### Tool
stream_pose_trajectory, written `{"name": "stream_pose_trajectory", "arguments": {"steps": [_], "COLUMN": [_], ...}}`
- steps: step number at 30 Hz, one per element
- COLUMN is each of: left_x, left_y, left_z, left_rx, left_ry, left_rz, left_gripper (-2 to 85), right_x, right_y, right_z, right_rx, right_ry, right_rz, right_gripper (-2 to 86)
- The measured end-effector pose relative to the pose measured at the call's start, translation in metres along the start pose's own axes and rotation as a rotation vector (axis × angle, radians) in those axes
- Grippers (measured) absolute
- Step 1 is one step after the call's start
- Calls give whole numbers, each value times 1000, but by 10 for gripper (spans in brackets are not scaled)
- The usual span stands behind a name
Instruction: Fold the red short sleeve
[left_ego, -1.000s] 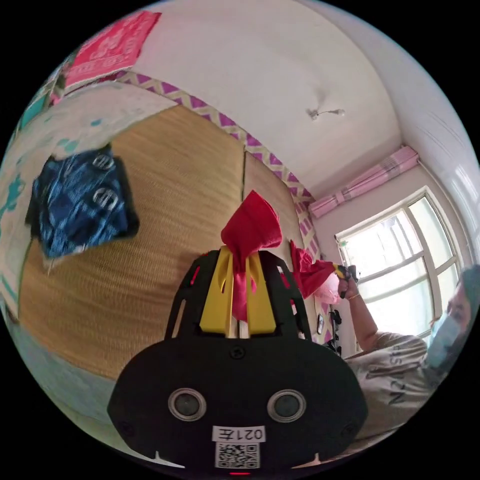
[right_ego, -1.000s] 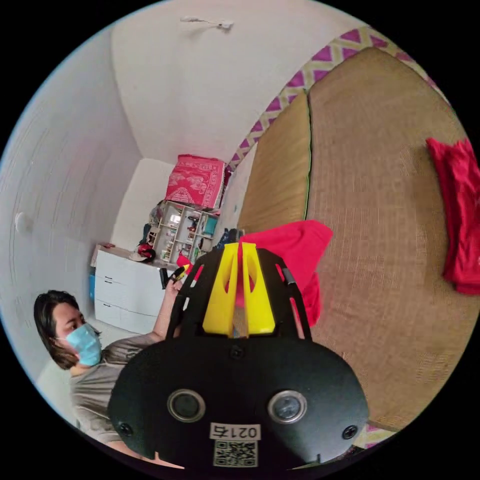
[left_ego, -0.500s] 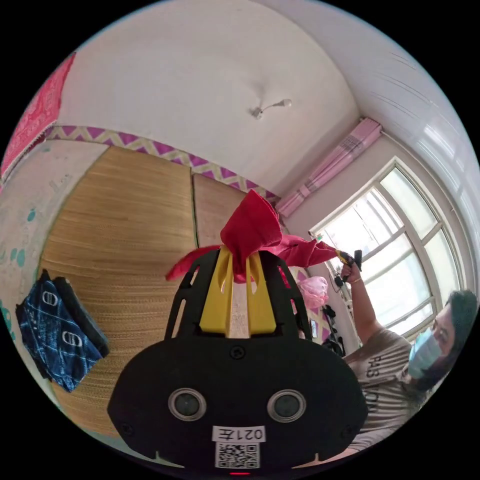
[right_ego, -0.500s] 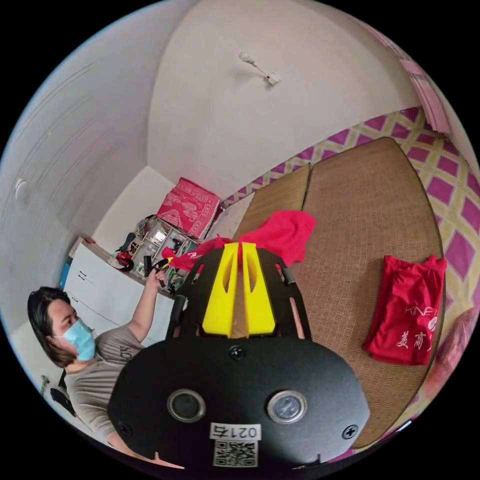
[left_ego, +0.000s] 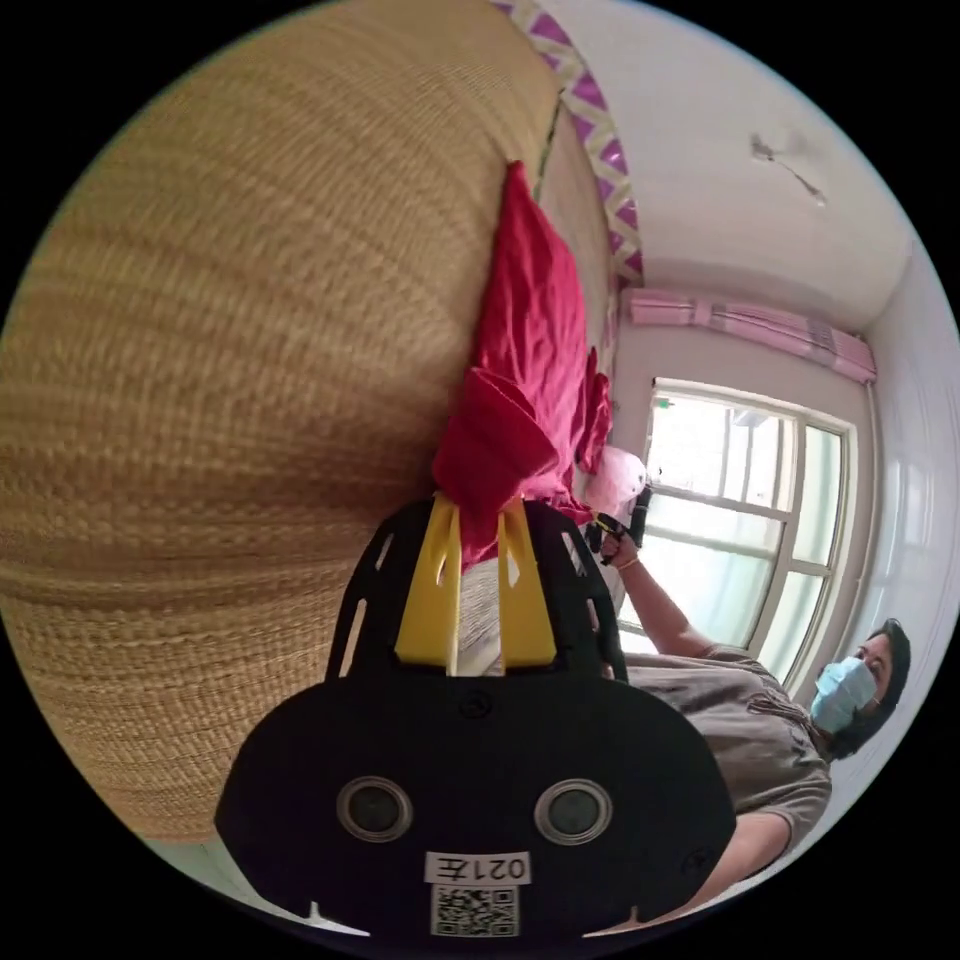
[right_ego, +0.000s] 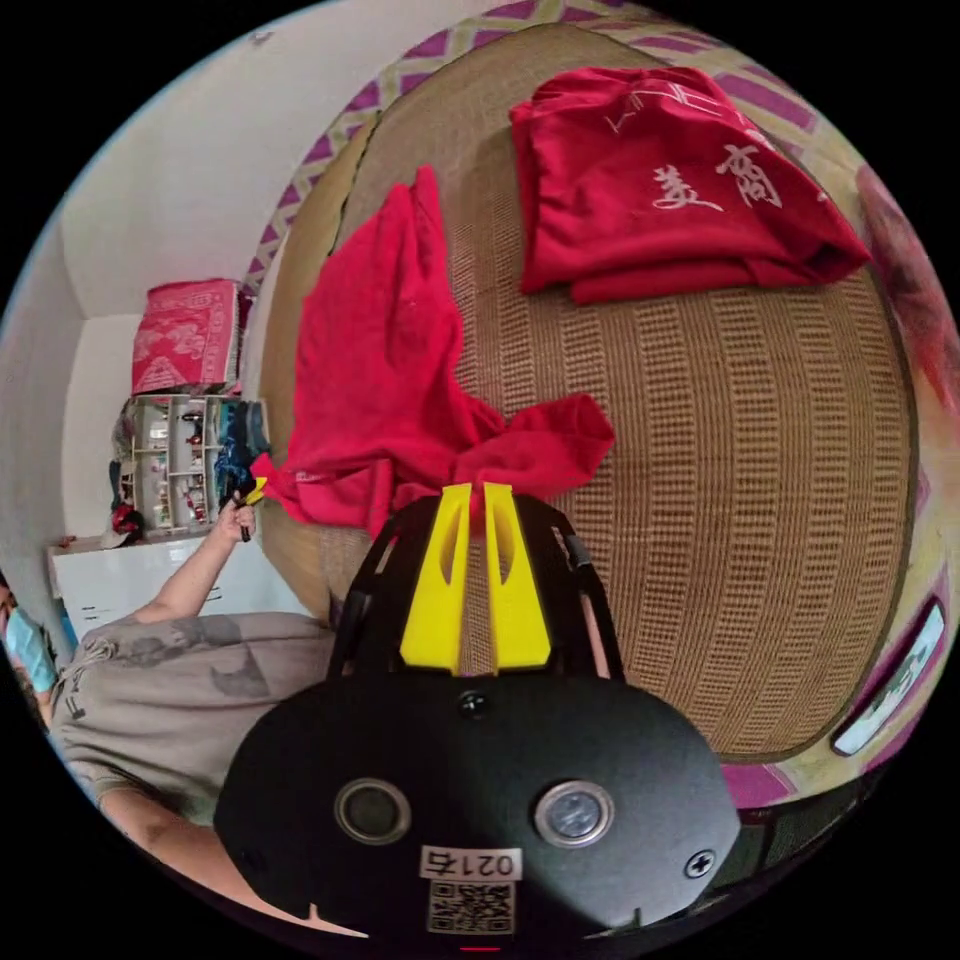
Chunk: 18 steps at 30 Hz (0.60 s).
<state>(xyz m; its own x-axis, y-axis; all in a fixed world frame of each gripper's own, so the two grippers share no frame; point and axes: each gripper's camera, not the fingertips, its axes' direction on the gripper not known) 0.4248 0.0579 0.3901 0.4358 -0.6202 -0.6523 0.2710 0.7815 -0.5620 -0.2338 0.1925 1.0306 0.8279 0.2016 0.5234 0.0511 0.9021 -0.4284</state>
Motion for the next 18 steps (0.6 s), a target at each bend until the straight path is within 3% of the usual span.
{"name": "stream_pose_trajectory", "arguments": {"steps": [2,4,8,13,18], "left_x": [0,24,107,287,355], "left_y": [16,40,72,104,88], "left_z": [-23,-75,-109,22,114], "left_rx": [86,194,211,-76,-217], "left_ry": [26,-65,-213,-309,-475], "left_rz": [-15,52,251,751,770], "left_gripper": [82,84,66,70,108], "right_x": [-3,-13,-91,-201,-237], "right_y": [19,32,56,39,-20], "right_z": [-22,-43,-79,-21,29], "right_rx": [115,153,256,90,-36], "right_ry": [-19,-18,15,-34,50], "right_rz": [59,49,-155,-401,-389], "right_gripper": [67,75,71,84,102]}}
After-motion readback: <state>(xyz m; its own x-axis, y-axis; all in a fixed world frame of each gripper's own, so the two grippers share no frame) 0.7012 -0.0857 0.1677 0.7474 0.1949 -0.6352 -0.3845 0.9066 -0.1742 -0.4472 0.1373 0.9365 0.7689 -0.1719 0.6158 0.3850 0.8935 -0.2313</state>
